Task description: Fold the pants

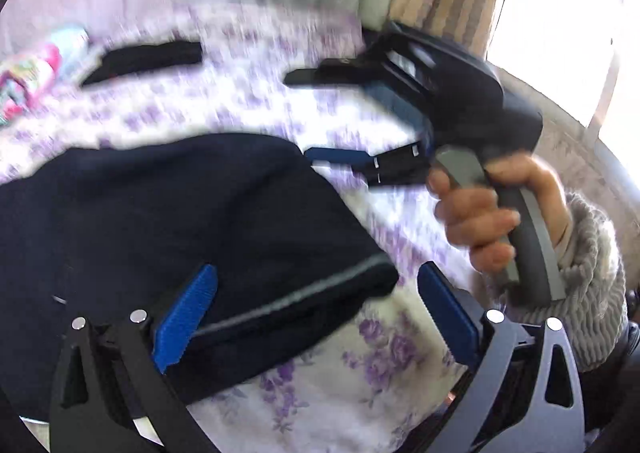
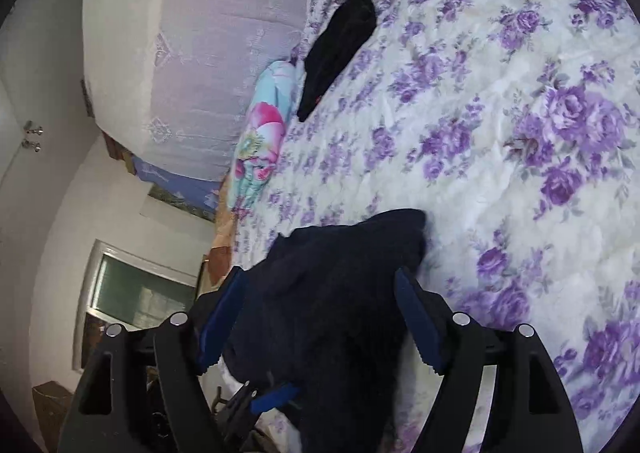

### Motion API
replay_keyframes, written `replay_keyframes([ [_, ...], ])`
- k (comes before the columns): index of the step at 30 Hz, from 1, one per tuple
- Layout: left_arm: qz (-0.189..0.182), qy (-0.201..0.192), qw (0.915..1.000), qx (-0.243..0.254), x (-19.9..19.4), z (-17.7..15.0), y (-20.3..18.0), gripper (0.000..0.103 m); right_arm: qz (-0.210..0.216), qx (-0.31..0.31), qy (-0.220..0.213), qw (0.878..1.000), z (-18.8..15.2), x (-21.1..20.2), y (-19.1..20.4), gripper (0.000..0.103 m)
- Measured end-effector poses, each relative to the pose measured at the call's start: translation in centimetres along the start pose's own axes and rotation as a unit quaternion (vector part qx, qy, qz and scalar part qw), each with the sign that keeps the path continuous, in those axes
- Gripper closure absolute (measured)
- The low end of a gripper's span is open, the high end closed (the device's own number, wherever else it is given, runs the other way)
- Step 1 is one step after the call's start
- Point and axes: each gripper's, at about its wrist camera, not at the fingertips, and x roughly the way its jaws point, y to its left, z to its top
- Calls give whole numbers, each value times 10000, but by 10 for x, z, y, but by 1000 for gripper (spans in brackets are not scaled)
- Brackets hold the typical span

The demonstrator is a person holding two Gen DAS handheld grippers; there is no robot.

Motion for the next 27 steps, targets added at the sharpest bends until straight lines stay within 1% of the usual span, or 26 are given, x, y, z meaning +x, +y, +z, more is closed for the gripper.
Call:
replay_keyframes([
  [1, 94, 159, 9998, 23, 7, -1, -1, 5, -317, -8, -77, 9995, 4, 5, -7, 29],
  [2, 239, 148, 9994, 197, 7, -3, -6, 5, -468, -18, -172, 9988, 6, 9, -13, 33],
  [3, 290, 122, 9991, 272, 4, -3, -8, 5, -537, -9, -288, 9981, 8, 8, -14, 35],
  [4, 290, 74, 9991, 306, -1, -3, -9, 5, -511, -1, -411, 9978, 7, 4, -11, 34],
  [5, 226, -55, 9994, 252, -11, -3, -4, 5, -435, -82, -512, 9977, 5, -2, -3, 33],
  [6, 227, -212, 9994, 118, -21, -4, 1, 5, -381, -244, -575, 9973, 1, -8, 8, 33],
  [7, 286, -330, 9990, -5, -29, -4, 8, 5, -334, -486, -624, 9963, -3, -15, 23, 30],
  [8, 402, -479, 9977, -275, -41, -5, 24, 5, -269, -705, -625, 9952, -8, -19, 38, 27],
  [9, 436, -535, 9961, -544, -49, -7, 38, 5, -188, -860, -579, 9944, -12, -20, 51, 22],
  [10, 439, -533, 9946, -778, -53, -9, 49, 5, -43, -1024, -436, 9938, -17, -17, 65, 19],
  [12, 433, -423, 9876, -1449, -61, -19, 84, 5, 174, -1142, -119, 9932, -22, 1, 83, 17],
  [13, 440, -358, 9818, -1812, -64, -27, 102, 5, 267, -1114, 98, 9934, -25, 17, 90, 17],
  [14, 389, -348, 9774, -2050, -66, -35, 115, 5, 335, -1039, 265, 9937, -27, 31, 92, 17],
  [15, 244, -373, 9756, -2149, -71, -43, 122, 5, 372, -922, 415, 9942, -29, 45, 93, 15],
  [16, 108, -427, 9751, -2172, -77, -49, 125, 5, 282, -791, 520, 9951, -31, 62, 91, 9],
  [19, 475, -689, 9735, -2130, -98, -56, 128, 5, -401, -803, 501, 9947, -29, 97, 85, 7],
  [20, 612, -828, 9713, -2142, -110, -58, 131, 5, -507, -712, 500, 9949, -27, 103, 81, 7],
  [21, 740, -957, 9693, -2143, -119, -60, 134, 5, -505, -658, 407, 9957, -27, 101, 81, 7],
  [23, 1197, -1205, 9614, -2164, -148, -66, 149, 5, -461, -857, 182, 9951, -32, 89, 96, 7],
  [24, 1450, -1320, 9535, -2289, -163, -70, 161, 5, -399, -980, 122, 9943, -36, 83, 104, 7],
  [25, 1629, -1404, 9451, -2461, -177, -77, 172, 5, -222, -1113, 104, 9935, -41, 80, 115, 7],
  [26, 1776, -1494, 9329, -2752, -193, -87, 189, 5, -83, -1215, 138, 9925, -46, 78, 124, 7],
  [27, 1824, -1580, 9209, -3061, -206, -96, 204, 5, -16, -1292, 156, 9915, -50, 79, 130, 7],
])
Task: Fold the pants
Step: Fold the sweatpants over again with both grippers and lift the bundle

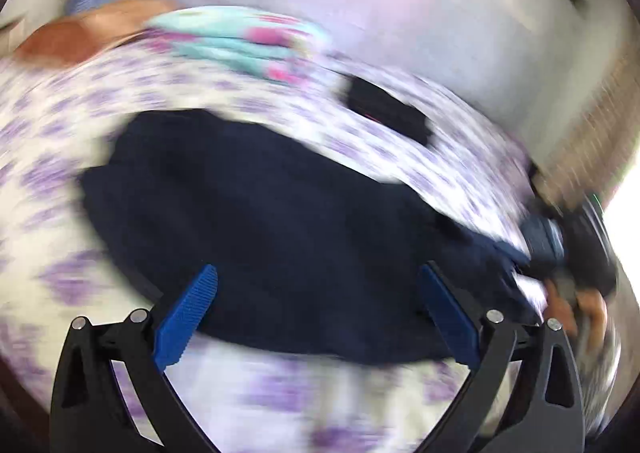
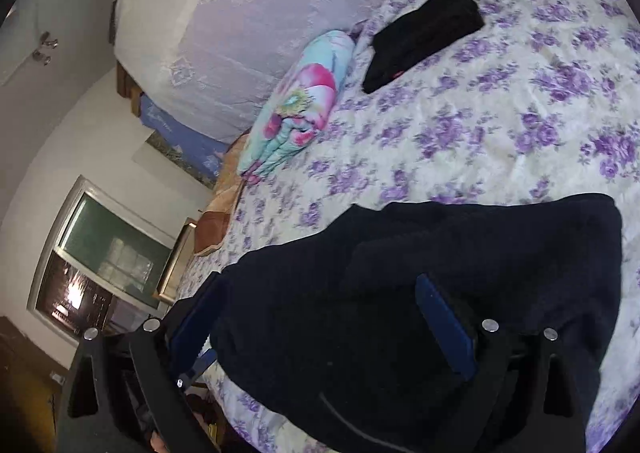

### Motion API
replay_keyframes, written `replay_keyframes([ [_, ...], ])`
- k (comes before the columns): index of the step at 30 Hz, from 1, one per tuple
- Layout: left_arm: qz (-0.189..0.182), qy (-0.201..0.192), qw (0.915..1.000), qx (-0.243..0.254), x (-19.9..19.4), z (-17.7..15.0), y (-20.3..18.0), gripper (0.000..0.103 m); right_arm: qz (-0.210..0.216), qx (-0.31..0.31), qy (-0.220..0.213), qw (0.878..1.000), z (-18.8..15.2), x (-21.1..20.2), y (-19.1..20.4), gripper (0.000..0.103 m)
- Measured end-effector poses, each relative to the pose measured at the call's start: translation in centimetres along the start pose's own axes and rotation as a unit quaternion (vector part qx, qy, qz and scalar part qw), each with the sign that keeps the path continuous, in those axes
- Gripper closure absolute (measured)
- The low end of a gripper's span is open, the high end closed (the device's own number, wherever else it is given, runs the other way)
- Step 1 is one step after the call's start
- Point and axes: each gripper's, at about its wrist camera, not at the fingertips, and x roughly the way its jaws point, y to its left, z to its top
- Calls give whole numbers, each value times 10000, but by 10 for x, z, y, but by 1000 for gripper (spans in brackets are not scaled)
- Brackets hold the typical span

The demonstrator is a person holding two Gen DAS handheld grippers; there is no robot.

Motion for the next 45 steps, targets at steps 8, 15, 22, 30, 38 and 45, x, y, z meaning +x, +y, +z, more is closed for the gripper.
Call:
replay_keyframes([
  [8, 146, 106, 9812, -1922, -8, 13, 126, 5, -516, -1253, 283, 9904, -40, 57, 3, 4],
  [15, 460, 387, 9882, -1410, 33, 35, 118, 5, 11, -871, 644, 9941, -21, 48, 19, 4],
  [22, 706, -50, 9876, -1402, 37, 38, 114, 24, -240, -1298, 386, 9905, -39, 52, 6, 4],
  [30, 256, 10, 9845, -1735, 26, 40, 134, 41, -215, -1484, 300, 9882, -42, 52, 5, 4],
  [38, 52, -59, 9767, -2145, 22, 36, 145, 19, -172, -1509, 284, 9880, -42, 53, 5, 4],
  [45, -228, -347, 9814, -1873, 33, 36, 139, 47, -93, -1468, 248, 9888, -41, 52, 3, 4],
])
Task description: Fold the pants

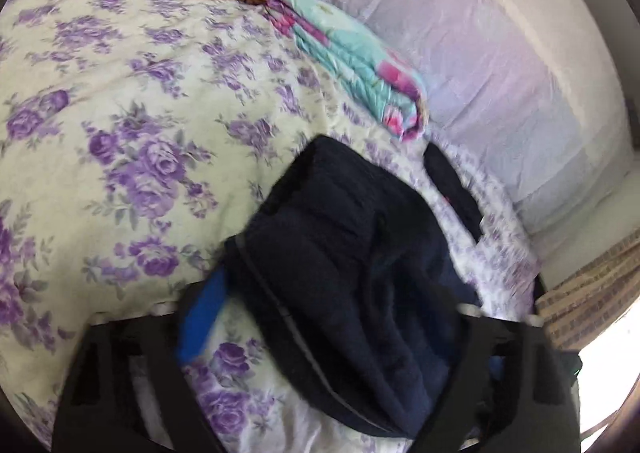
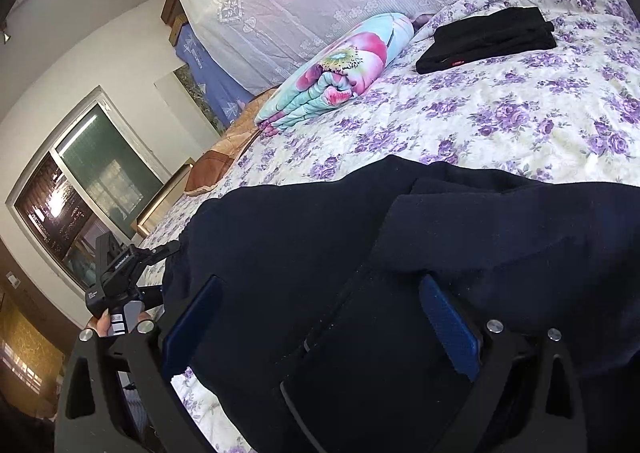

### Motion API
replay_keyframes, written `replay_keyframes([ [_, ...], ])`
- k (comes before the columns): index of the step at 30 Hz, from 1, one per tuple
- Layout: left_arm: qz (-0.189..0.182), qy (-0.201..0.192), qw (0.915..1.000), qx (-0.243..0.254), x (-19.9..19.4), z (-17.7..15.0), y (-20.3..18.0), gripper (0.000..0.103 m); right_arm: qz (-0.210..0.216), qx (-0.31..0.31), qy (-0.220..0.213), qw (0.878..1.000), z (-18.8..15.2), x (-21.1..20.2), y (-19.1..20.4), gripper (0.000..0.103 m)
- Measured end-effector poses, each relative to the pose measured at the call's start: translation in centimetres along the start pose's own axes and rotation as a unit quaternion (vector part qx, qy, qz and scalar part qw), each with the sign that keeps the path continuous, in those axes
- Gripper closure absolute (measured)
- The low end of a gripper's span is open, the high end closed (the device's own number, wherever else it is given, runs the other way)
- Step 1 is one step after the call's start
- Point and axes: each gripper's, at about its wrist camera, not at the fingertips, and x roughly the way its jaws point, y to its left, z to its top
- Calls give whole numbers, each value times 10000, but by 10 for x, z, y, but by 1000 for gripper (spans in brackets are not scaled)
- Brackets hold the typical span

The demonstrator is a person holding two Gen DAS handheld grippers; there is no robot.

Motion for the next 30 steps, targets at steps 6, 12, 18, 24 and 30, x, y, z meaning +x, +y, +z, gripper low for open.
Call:
replay_keyframes([
  [6, -531, -26, 9986, -56, -19, 1, -1, 58, 11, 13, -6, 10000, 0, -1, 1, 4],
  [12, -77, -535, 9913, 1203, -50, -1, -90, 61, 211, 384, -137, 9989, 0, -11, -3, 4],
  [18, -202, -745, 9618, 2627, -56, -31, -205, 66, 219, 572, -301, 9977, 5, -42, -1, 4],
  [24, -624, -353, 9157, 3953, -9, -110, -311, 72, -155, 1336, -1951, 9715, -2, -169, -52, 4],
  [30, -1107, 186, 8549, 5066, 39, -238, -385, 75, -649, 2196, -2498, 9408, -47, -230, -112, 4],
])
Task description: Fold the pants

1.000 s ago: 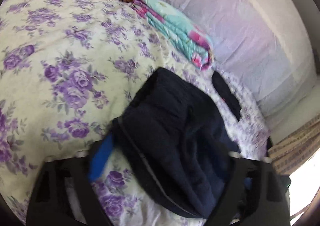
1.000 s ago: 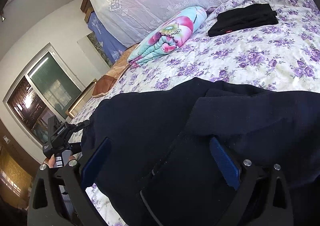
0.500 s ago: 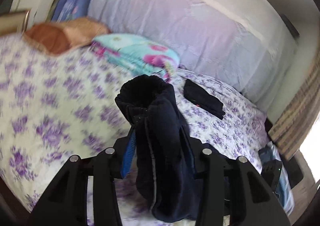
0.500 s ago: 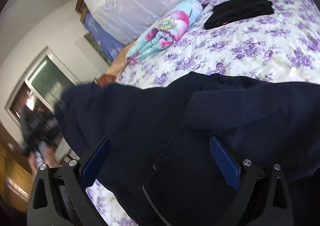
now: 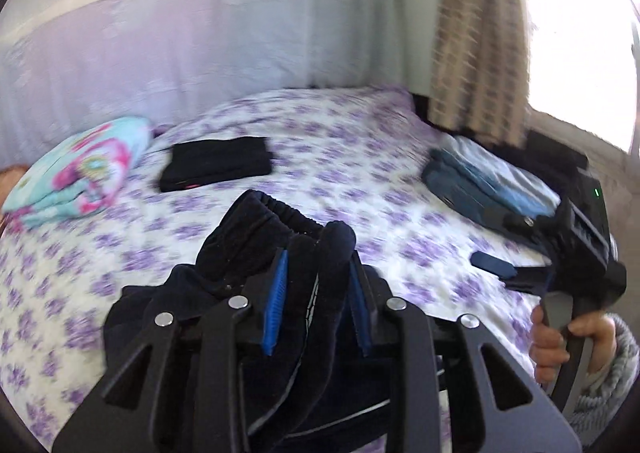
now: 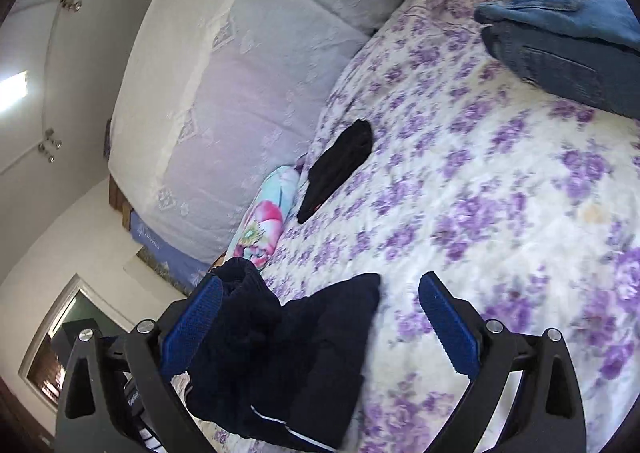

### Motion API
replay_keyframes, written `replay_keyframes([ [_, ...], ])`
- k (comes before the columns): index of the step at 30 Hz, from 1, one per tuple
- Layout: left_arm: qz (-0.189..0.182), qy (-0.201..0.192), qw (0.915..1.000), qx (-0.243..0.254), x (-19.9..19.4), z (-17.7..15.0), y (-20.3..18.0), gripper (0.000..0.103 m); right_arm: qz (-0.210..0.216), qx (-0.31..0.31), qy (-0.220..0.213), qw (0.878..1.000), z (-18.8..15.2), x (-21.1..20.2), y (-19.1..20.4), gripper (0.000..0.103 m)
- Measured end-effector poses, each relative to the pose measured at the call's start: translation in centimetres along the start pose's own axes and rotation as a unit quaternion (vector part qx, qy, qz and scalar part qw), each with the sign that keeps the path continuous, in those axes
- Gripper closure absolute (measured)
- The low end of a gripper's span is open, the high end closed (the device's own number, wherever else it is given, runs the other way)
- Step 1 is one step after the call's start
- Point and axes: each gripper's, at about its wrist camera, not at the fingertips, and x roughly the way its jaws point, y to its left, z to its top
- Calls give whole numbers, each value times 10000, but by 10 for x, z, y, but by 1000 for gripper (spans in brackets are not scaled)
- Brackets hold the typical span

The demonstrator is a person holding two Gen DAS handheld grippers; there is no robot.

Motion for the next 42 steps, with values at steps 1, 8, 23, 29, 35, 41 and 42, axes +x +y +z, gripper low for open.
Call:
replay_keyframes([
  [1, -3, -2, 9998, 192, 7, -3, -16, 75, -44, 102, -41, 9999, 0, -5, -9, 4],
  [8, 248, 212, 9887, 1466, 45, -59, -96, 67, -31, 340, -134, 9993, 2, -15, -36, 4],
  [23, 176, 253, 9966, -760, -15, -47, 43, 6, 2245, 243, 1776, 9578, -13, 75, 95, 4],
  [29, 267, 1047, 9908, -810, 20, -110, 68, 5, 920, 183, 1520, 9839, -21, 104, 52, 13],
  [35, -104, 602, 9889, -1351, -13, -104, 90, 6, 947, 153, 1170, 9885, -9, 52, 39, 17],
  [41, 288, 424, 9761, -2110, -30, -105, 144, 5, 464, -224, 1266, 9906, -22, 36, 35, 19],
  [42, 274, 504, 9710, -2319, -27, -109, 156, 5, 427, -269, 1291, 9903, -24, 39, 35, 24],
])
